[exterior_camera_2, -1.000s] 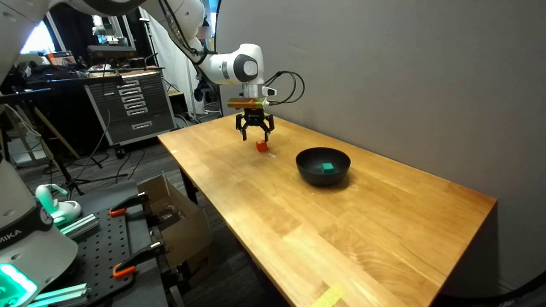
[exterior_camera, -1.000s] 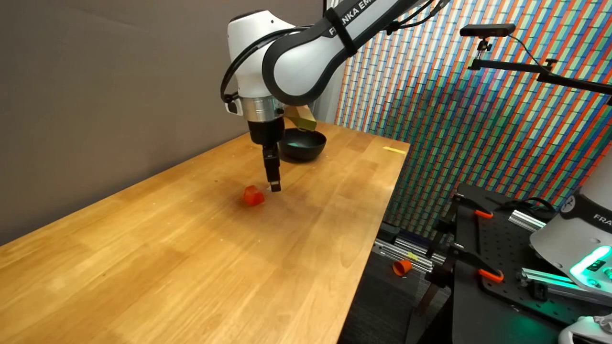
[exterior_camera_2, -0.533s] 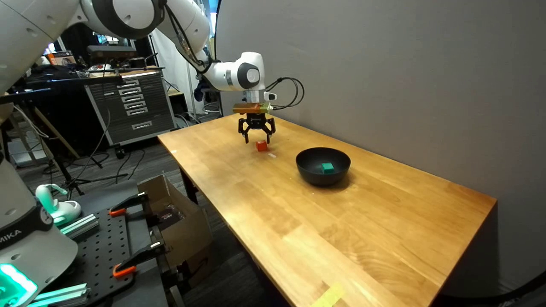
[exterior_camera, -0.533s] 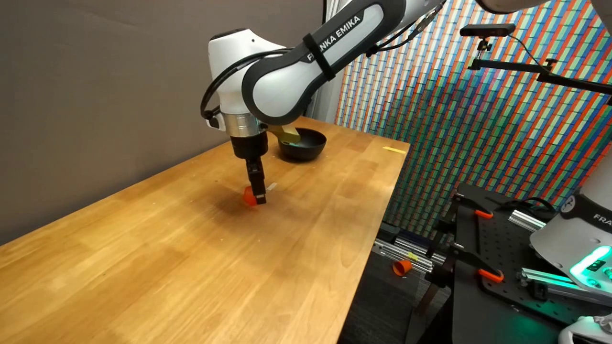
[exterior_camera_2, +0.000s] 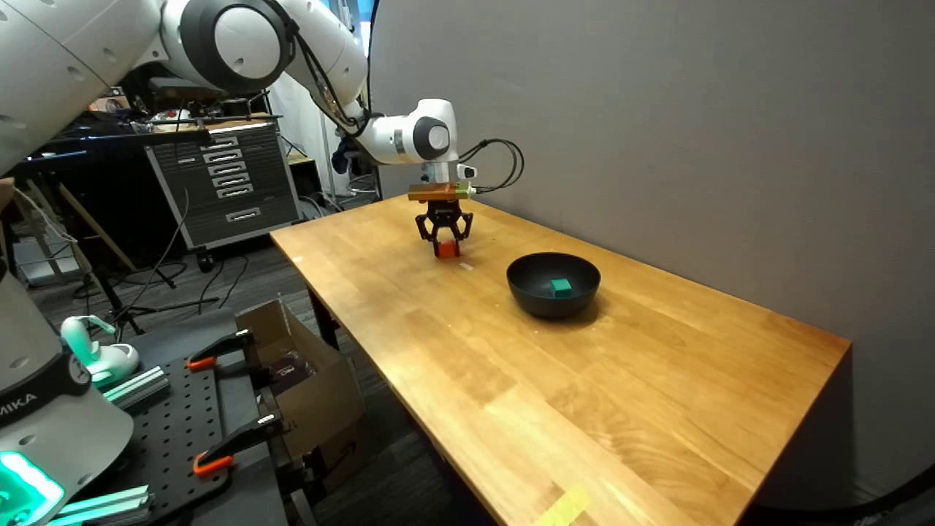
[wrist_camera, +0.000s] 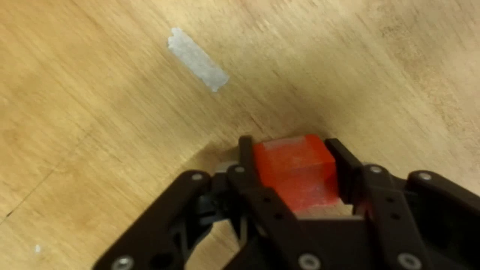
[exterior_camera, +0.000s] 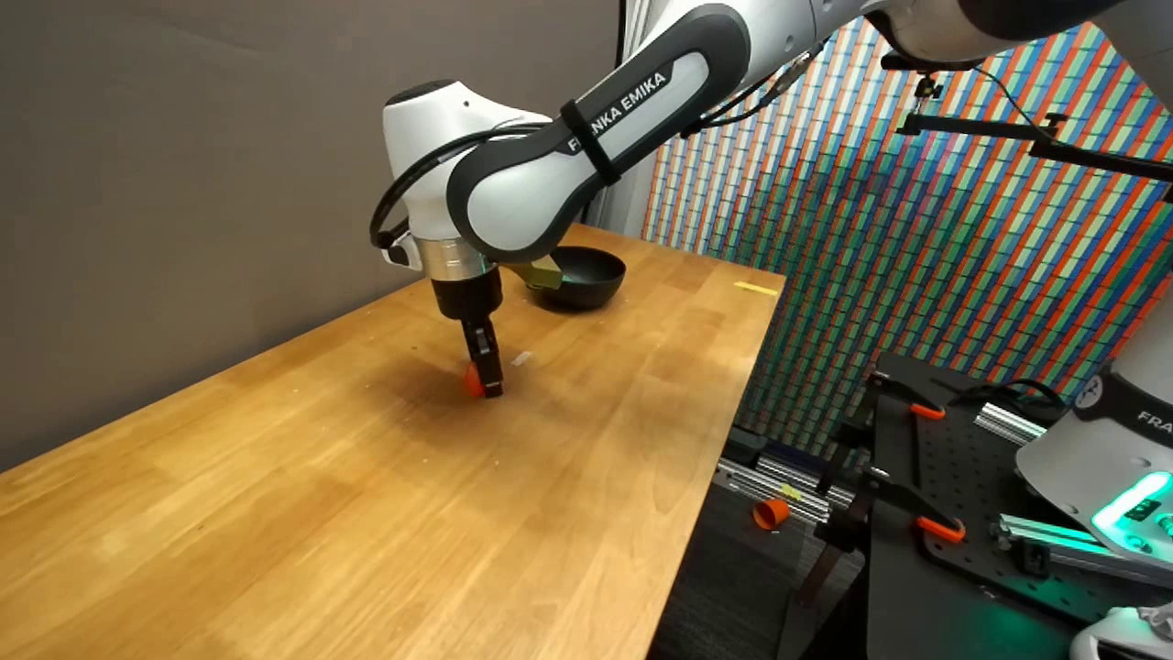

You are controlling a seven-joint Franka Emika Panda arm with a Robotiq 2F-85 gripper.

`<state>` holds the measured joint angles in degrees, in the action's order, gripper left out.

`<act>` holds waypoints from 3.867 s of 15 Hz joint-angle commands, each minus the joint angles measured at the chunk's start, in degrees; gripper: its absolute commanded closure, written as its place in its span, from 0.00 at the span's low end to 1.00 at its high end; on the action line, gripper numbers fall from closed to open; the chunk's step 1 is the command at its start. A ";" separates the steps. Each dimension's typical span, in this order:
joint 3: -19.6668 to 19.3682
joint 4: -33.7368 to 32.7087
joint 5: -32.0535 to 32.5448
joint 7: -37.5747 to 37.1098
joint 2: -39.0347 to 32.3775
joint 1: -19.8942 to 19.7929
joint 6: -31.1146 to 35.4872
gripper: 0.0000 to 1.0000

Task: Pick up the blue block and put it in the black bowl, then pick up the orange block and put it in the black bowl.

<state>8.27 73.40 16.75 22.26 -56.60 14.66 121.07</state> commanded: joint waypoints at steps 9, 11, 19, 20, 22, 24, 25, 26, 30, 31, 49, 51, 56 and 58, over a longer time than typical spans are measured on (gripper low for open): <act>-8.76 8.19 6.34 -8.27 13.04 -0.71 -0.50 0.78; -9.78 11.46 7.29 -9.79 16.84 -1.43 -0.93 0.78; -10.06 21.91 7.92 -12.76 28.72 -5.25 -0.63 0.78; -9.80 22.86 7.54 -12.68 29.61 -5.71 -0.57 0.78; -9.49 24.86 7.43 -12.72 31.20 -6.18 -0.52 0.78; -9.10 26.83 7.43 -12.70 32.67 -6.35 -0.53 0.78; -8.85 27.70 7.43 -12.71 33.25 -6.30 -0.47 0.78; -8.64 28.21 7.52 -12.84 33.58 -6.18 -0.51 0.78; -7.71 28.81 7.14 -12.95 33.83 -6.37 -0.65 0.78; -7.83 28.72 7.63 -13.33 33.74 -6.29 -0.69 0.78; -10.05 26.92 10.72 -16.06 32.39 -8.48 -0.39 0.78; -9.85 27.00 10.27 -15.75 32.39 -8.62 -0.38 0.78; -9.69 26.99 9.69 -15.86 32.46 -8.73 -0.31 0.36; -9.69 27.11 9.94 -15.89 32.64 -8.58 -0.49 0.22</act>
<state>-1.89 100.32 26.46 6.90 -25.00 6.53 120.43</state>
